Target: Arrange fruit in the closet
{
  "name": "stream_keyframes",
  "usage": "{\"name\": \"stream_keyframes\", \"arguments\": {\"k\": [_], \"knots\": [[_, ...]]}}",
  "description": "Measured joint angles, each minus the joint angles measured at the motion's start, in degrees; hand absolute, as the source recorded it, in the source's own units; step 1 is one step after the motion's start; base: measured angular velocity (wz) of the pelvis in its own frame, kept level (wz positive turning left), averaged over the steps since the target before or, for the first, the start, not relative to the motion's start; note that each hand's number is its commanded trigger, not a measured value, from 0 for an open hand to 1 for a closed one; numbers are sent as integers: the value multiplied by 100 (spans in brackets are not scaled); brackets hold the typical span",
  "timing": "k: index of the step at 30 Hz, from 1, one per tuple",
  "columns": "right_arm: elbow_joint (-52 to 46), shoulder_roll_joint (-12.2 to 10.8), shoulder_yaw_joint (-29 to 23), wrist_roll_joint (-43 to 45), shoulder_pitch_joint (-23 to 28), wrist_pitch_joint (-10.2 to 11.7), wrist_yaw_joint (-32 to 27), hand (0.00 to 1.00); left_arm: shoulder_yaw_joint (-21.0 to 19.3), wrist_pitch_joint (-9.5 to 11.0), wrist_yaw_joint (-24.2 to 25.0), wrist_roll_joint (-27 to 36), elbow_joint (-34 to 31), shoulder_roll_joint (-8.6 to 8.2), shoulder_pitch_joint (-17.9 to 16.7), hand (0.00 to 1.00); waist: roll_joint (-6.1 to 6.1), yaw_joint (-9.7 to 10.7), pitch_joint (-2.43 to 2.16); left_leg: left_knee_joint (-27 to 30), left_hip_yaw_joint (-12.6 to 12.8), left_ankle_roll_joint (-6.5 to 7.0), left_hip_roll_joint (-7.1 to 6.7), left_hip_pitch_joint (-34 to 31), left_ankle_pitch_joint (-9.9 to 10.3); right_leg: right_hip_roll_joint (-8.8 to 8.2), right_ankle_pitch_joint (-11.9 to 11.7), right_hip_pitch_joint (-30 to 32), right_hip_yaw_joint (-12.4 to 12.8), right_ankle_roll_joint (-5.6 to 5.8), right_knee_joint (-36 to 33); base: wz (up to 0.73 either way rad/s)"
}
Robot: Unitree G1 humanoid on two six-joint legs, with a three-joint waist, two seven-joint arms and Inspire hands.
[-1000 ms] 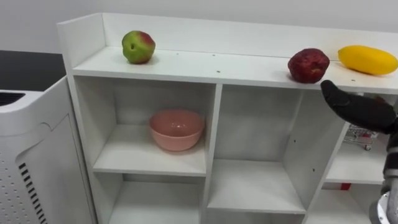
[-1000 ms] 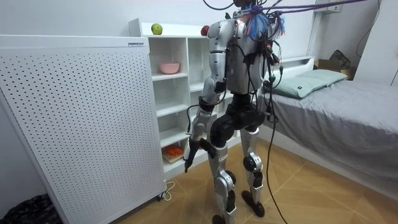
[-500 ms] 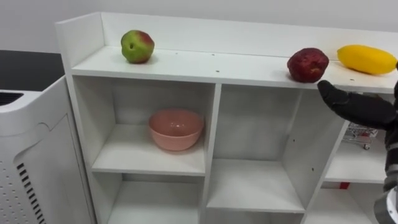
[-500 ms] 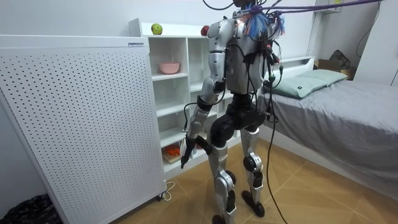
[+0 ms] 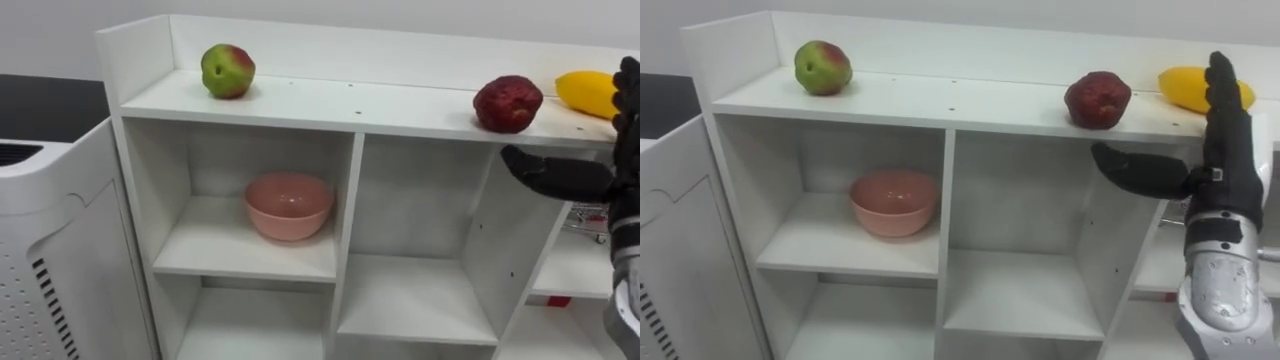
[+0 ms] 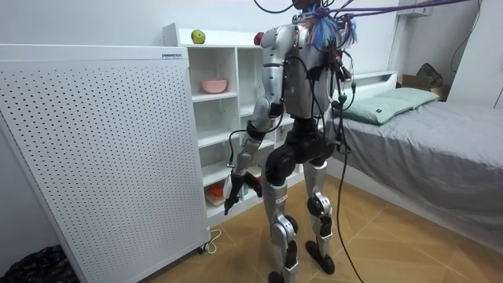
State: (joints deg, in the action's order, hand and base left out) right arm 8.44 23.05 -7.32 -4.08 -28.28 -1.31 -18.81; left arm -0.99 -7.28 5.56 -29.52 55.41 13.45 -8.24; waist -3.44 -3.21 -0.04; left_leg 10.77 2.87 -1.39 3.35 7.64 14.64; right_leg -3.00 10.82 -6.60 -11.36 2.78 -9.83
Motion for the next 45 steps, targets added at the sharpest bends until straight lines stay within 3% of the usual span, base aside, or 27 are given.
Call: {"name": "stream_keyframes", "arguments": {"k": [2,5,16,24,30,35,40,45], "knots": [[34,189,106,-19,-1,-8,148,0,0,-6,10,1,-24,29,4,0,-15,-4,-8,-1,-56,0,-2,15,0,1,0,-24,4,0,-1,5],[35,274,162,-17,-1,-9,276,0,0,-27,10,2,-24,52,19,0,-31,-6,-10,-11,-171,0,-1,46,0,12,0,-46,11,0,-1,-1],[34,309,197,8,-94,-8,400,0,5,-19,11,12,-23,105,178,0,-102,-23,29,-65,-223,0,-3,94,0,17,0,-67,19,0,-1,-1],[34,309,225,11,-112,-12,473,0,5,-19,34,14,-22,112,222,0,-116,-21,23,-79,-332,0,-9,84,0,20,0,-79,22,0,-1,0],[22,308,281,3,-322,-143,594,0,4,-21,210,67,-22,124,239,0,-161,-20,17,-58,-289,0,-11,-20,0,18,0,19,23,0,0,0],[-61,308,345,-8,-486,-188,762,0,0,-28,287,67,-22,107,213,0,-124,-29,14,80,-277,-6,-12,-110,-3,16,-17,42,31,-28,-14,0],[-80,308,366,-9,-489,-207,886,0,-4,-27,290,71,-22,108,211,0,-56,-27,-26,108,-273,-11,-11,-107,-8,10,-18,66,45,-30,-88,0],[-109,308,365,-8,-489,-215,902,0,-4,-25,291,75,-22,107,212,0,-42,-19,-34,105,-276,-16,-10,-103,-19,12,-18,68,45,-30,-91,0]]}}
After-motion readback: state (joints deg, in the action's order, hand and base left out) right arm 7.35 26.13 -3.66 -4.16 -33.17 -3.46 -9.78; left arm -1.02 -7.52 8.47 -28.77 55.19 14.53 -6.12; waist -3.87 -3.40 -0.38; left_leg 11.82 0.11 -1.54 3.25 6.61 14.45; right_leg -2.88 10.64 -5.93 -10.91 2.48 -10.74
